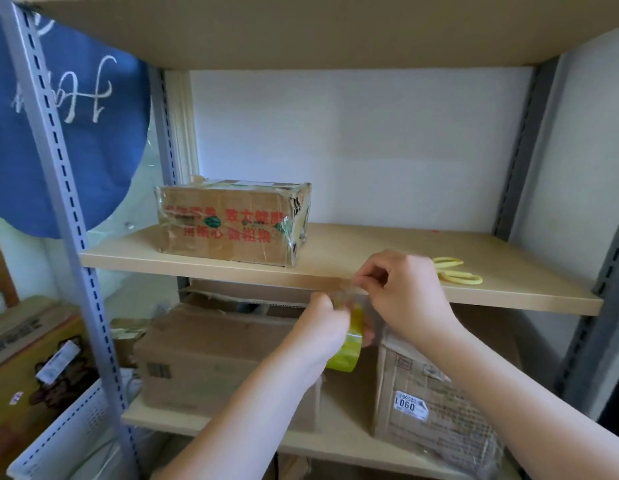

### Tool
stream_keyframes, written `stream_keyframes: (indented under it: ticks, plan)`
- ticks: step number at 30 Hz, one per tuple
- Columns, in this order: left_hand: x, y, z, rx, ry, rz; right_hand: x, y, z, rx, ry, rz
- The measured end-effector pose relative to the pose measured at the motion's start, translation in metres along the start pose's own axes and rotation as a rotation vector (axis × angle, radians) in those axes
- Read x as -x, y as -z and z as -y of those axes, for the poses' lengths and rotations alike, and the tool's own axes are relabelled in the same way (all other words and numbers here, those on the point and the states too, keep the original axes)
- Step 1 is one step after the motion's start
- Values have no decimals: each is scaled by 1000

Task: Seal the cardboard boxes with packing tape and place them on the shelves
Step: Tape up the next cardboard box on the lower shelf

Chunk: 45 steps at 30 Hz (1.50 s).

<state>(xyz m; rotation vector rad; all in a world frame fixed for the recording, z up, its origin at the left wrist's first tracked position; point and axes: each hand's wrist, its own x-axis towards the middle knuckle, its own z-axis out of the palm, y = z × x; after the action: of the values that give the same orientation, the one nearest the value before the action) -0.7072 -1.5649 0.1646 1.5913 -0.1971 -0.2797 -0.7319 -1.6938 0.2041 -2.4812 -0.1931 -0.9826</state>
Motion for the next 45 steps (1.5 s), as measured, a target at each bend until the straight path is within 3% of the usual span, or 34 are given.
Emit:
stream_keyframes:
  ticks: [2, 6, 11, 16, 20, 22, 25, 26, 28, 30, 32, 34, 35, 37, 40, 42, 45]
  plan:
    - [3, 2, -2, 104, 75, -58, -12, -6, 3, -17, -20, 27]
    - [-4, 6, -6, 19, 32, -96, -37, -15, -1, -89, -160, 52]
    - [-17, 4, -6, 149, 33, -107, -55, -35, -6, 86, -162, 185]
    - [-28, -3, 4, 218, -15, -169, -59, -30, 0, 330, -140, 181]
    - [-24, 0, 7, 215, -61, -159, -68, -32, 0, 259, -186, 273]
    - [-25, 3, 10, 150, -98, -187, -64, -35, -2, 334, -145, 166]
    - [-27, 10, 29, 11, -154, -183, -25, -19, -3, 428, 187, -238]
    - [-27, 14, 40, 19, -142, -171, -2, -9, -7, 386, 289, -347]
    - [-26, 15, 74, 238, -113, -187, 55, 9, -29, 356, 364, -385]
    - [-21, 1, 115, 308, -92, -323, 108, 16, -69, 392, 228, -275]
    - [-25, -19, 155, 143, -47, -440, 146, 5, -119, 443, -102, -146]
    - [-30, -46, 168, -78, -82, -357, 160, -7, -154, 388, -490, -48]
    - [-33, -59, 166, -221, -142, -277, 161, -10, -162, 356, -578, -20]
    - [-49, -77, 157, -428, -238, -114, 155, -11, -174, 429, -581, 0]
    - [-76, -90, 147, -496, -244, 37, 148, -11, -187, 380, -666, 17]
    - [-88, -93, 153, -505, -247, 14, 149, -12, -193, 162, -801, 1]
    - [-92, -101, 166, -468, -304, -141, 149, -12, -203, 161, -805, -61]
